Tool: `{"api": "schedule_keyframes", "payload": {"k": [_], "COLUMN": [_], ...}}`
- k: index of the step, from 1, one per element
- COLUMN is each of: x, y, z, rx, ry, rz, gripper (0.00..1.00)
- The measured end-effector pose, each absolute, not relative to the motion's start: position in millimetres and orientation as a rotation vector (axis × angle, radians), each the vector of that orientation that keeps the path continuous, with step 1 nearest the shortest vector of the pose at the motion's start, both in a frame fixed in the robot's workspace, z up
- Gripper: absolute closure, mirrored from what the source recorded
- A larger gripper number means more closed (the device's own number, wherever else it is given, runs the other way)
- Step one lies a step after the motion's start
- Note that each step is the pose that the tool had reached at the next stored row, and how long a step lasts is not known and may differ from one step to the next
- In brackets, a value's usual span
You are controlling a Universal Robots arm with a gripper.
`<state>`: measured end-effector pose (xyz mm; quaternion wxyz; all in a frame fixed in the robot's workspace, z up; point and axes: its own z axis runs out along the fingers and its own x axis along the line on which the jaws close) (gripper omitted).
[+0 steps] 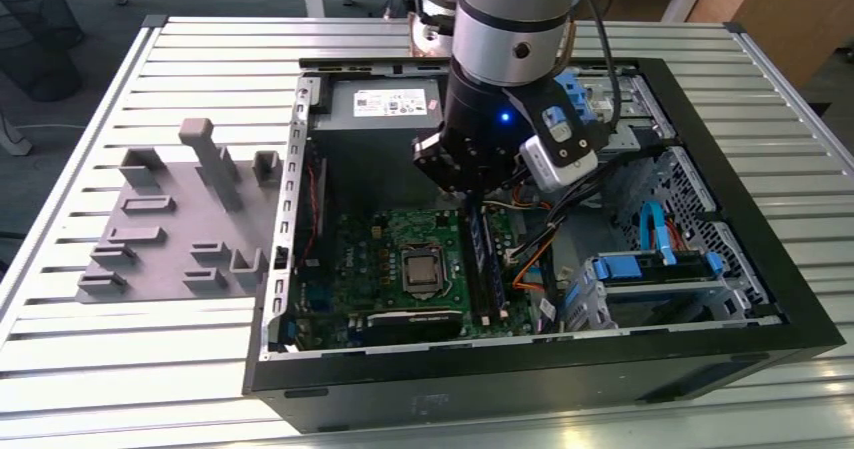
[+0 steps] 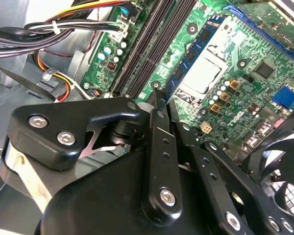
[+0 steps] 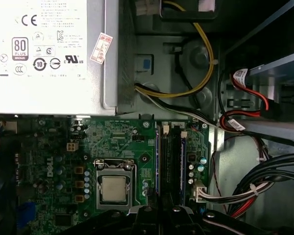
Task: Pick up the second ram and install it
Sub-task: 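Insert the second ram into the second slot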
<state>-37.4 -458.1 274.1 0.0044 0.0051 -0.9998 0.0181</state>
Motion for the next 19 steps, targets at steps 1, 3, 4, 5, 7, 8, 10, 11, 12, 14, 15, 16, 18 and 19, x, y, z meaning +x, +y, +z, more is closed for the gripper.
{"api": "schedule_keyframes", "payload": {"k": [1, 3, 4, 5, 7, 8, 10, 11, 12, 14, 15, 16, 18, 19], "x": [-37, -37, -37, -37, -37, -37, -37, -37, -37, -37, -37, -37, -36, -36], "y": [-458, -458, -459, -459, -459, -459, -459, -459, -459, -459, -460, -460, -460, -461], "z": [273, 272, 271, 270, 267, 266, 263, 262, 261, 260, 259, 258, 257, 256], "rx": [0.015, 0.014, 0.013, 0.012, 0.011, 0.011, 0.010, 0.010, 0.010, 0.009, 0.009, 0.009, 0.008, 0.008], "ry": [-3.132, -3.132, -3.132, -3.132, -3.132, -3.132, -3.132, -3.132, -3.132, -3.132, -3.132, -3.132, -3.132, -3.132], "rz": [0.056, 0.056, 0.056, 0.056, 0.057, 0.057, 0.056, 0.056, 0.056, 0.057, 0.057, 0.057, 0.056, 0.056], "gripper": [0.86, 0.86, 0.86, 0.86, 0.86, 0.86, 0.86, 0.86, 0.86, 0.86, 0.86, 0.86, 0.86, 0.86]}}
